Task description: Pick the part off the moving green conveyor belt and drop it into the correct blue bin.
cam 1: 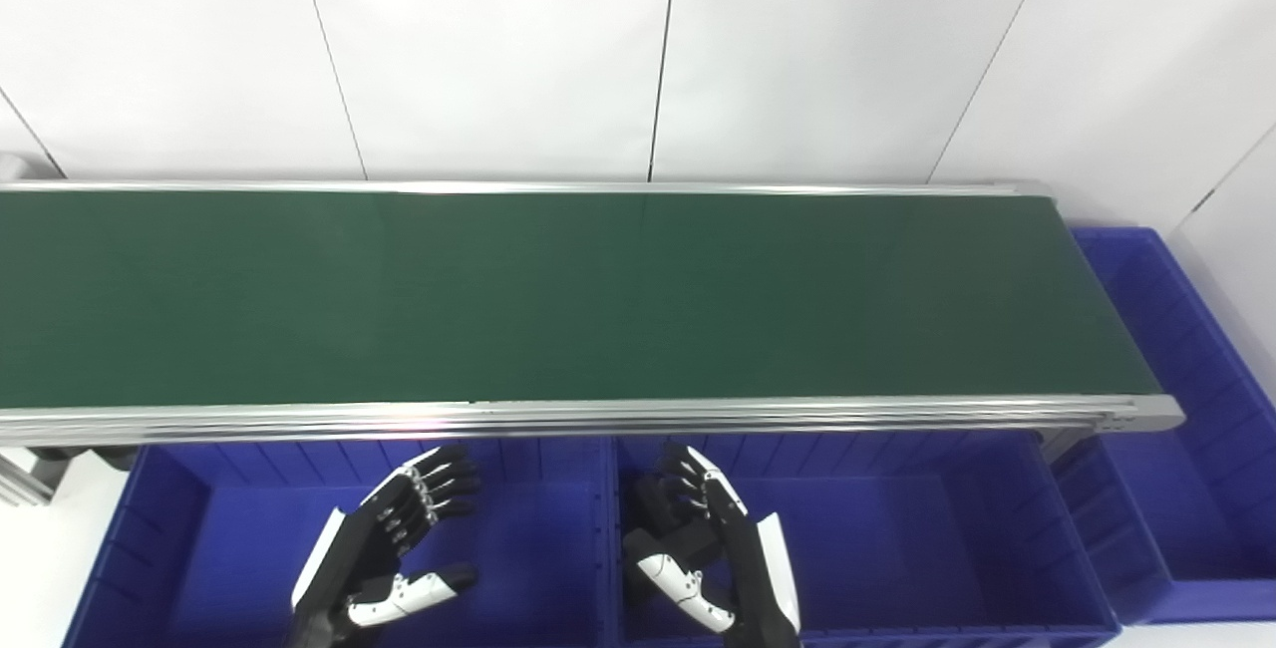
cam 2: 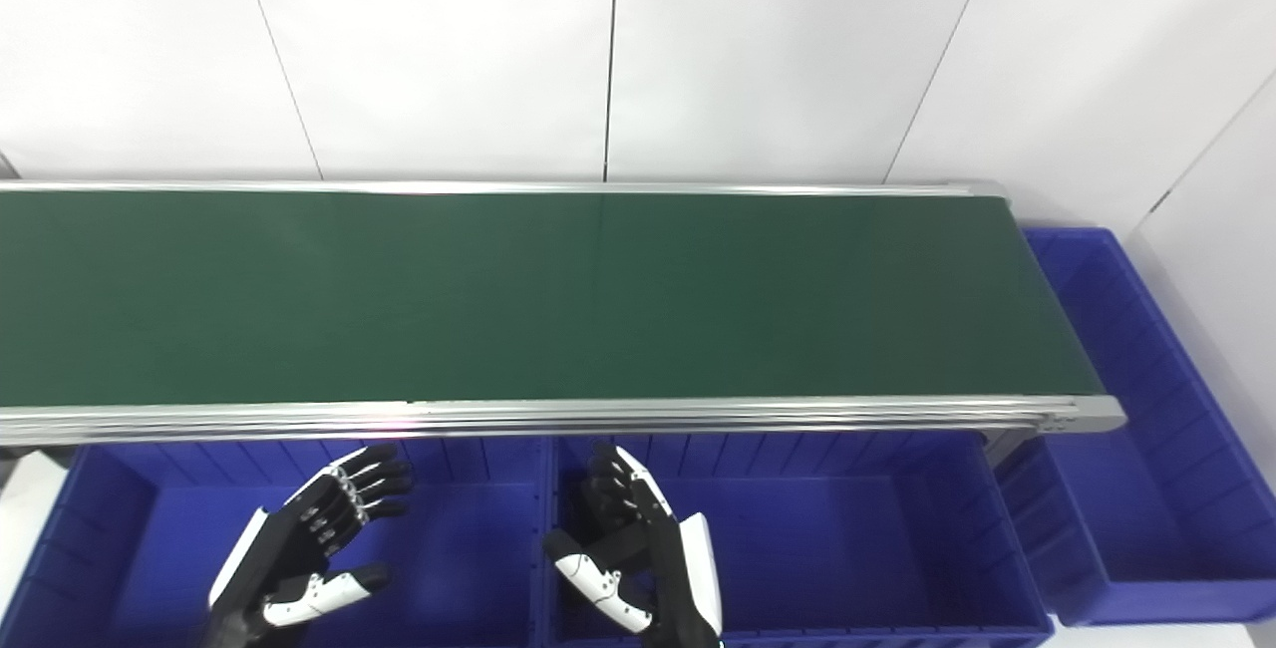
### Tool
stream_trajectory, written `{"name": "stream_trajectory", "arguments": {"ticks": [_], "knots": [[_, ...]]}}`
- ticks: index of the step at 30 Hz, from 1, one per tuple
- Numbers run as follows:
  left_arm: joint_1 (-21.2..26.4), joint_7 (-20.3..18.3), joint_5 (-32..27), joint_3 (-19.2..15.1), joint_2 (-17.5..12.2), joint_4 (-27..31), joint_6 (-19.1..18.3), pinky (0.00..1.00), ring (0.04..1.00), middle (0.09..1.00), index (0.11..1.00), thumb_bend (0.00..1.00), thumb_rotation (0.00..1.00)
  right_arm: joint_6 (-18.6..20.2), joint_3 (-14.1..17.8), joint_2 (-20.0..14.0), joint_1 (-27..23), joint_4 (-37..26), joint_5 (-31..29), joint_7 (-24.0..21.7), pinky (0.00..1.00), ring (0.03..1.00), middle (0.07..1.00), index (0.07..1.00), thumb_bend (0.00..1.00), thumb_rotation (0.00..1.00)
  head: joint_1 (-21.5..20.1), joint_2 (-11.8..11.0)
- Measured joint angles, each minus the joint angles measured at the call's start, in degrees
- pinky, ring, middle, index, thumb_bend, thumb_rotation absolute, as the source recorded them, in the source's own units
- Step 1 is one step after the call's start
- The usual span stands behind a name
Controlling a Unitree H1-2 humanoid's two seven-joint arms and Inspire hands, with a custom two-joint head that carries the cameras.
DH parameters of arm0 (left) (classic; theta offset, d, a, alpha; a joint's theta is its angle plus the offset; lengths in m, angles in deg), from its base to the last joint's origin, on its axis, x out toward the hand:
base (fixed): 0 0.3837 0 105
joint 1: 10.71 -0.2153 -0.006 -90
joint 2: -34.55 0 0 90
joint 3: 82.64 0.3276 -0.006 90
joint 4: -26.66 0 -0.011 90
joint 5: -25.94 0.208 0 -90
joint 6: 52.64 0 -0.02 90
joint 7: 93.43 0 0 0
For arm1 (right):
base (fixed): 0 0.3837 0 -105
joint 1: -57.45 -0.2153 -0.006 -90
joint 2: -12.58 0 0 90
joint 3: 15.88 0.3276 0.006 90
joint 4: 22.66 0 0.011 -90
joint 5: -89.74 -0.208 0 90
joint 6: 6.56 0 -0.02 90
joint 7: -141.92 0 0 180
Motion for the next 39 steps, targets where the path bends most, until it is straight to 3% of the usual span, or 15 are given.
{"name": "stream_trajectory", "arguments": {"ticks": [5,17,31,39], "knots": [[-0.4,0.8,2.6,1.2,1.3,1.3,0.0,0.72,0.767,0.790,0.803,0.85,0.28,0.0,0.3,-1.0,0.7,-1.2,-0.2,-0.3,0.68,0.751,0.793,0.826,0.63,0.57,1.4,0.5],[-1.0,2.0,2.9,1.6,1.3,2.0,-0.2,0.73,0.773,0.794,0.809,0.83,0.26,0.0,0.2,-1.5,0.8,-1.9,-0.8,-0.9,0.68,0.754,0.789,0.821,0.63,0.55,1.8,-0.8],[-0.8,2.3,2.9,1.8,2.2,-0.8,0.0,0.71,0.763,0.789,0.800,0.85,0.21,0.0,-1.7,-3.3,0.3,0.4,-2.5,0.3,0.69,0.756,0.789,0.818,0.64,0.56,5.4,-6.6],[-0.6,2.3,2.9,1.7,2.6,-1.5,0.0,0.73,0.768,0.792,0.804,0.87,0.21,0.0,-3.0,-3.8,-0.3,1.3,-2.5,1.7,0.69,0.758,0.791,0.821,0.64,0.55,4.7,-6.0]]}}
